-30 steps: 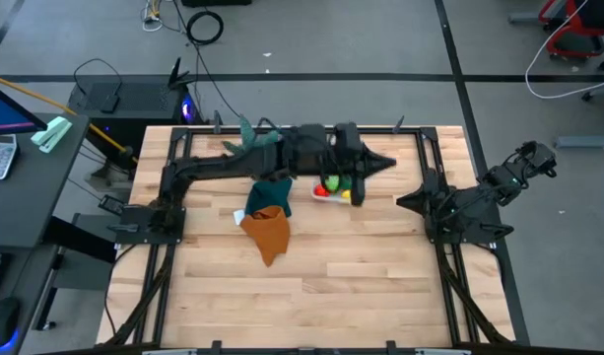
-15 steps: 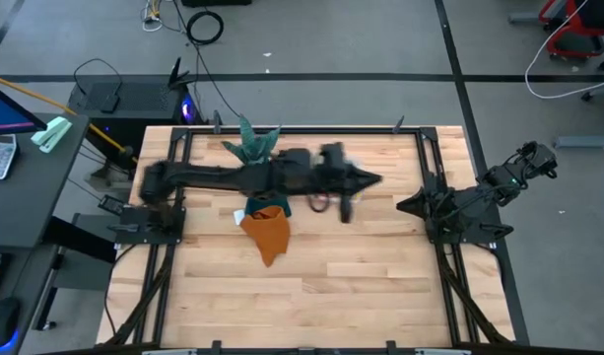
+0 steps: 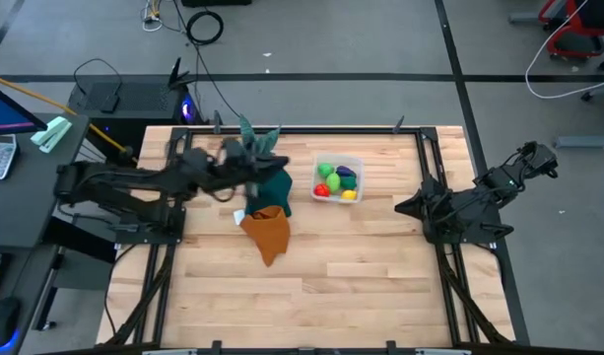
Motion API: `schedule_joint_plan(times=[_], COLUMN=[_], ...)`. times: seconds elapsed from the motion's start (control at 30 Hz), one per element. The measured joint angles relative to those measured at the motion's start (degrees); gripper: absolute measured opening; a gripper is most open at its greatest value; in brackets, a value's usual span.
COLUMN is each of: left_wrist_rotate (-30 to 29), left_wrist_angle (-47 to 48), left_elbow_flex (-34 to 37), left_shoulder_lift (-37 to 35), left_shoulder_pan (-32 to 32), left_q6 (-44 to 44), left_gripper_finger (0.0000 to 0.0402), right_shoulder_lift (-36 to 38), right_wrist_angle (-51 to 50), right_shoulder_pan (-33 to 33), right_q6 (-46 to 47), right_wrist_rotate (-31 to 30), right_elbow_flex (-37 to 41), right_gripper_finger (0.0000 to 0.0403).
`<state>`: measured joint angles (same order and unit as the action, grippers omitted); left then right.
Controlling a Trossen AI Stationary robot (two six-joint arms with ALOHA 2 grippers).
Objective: Pick and placing Produce into tupperware
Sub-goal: Return to Home Position
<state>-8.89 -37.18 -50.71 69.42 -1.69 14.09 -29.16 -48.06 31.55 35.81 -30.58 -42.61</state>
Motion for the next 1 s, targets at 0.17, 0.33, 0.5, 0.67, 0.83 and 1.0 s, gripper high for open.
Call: schedule_joint_plan(times=[0.17,0.33,0.5,0.67,0.83,1.0], left_wrist_rotate=[0.1,-0.1,-0.1,0.5,1.0,1.0], left_wrist_angle=[-0.6,0.2,7.5,13.3,19.3,25.0], left_elbow_flex=[8.9,17.7,22.7,26.1,28.4,30.2], left_shoulder_lift=[-11.8,-23.3,-33.0,-41.0,-47.8,-53.0], left_shoulder_pan=[-0.4,-0.5,-0.5,-0.5,-0.5,-0.5], left_q6=[-1.1,-1.0,-0.2,0.1,-0.1,0.5], left_gripper_finger=[0.0,0.0,0.0001,0.0001,0.0003,0.0003], right_shoulder_lift=[-0.8,-1.2,-1.2,-1.2,-1.2,-1.2], right_wrist_angle=[0.3,0.5,0.5,0.5,0.4,0.4], right_shoulder_pan=[0.0,0.0,0.0,0.0,0.0,0.0], right_q6=[0.0,0.0,0.0,0.0,0.0,1.2], right_wrist_rotate=[0.0,-0.2,-1.0,-3.4,-3.8,-3.8], right_elbow_flex=[0.0,0.0,0.0,0.0,0.0,0.0], right_gripper_finger=[0.0,0.0,0.0,0.0,0.0,0.0])
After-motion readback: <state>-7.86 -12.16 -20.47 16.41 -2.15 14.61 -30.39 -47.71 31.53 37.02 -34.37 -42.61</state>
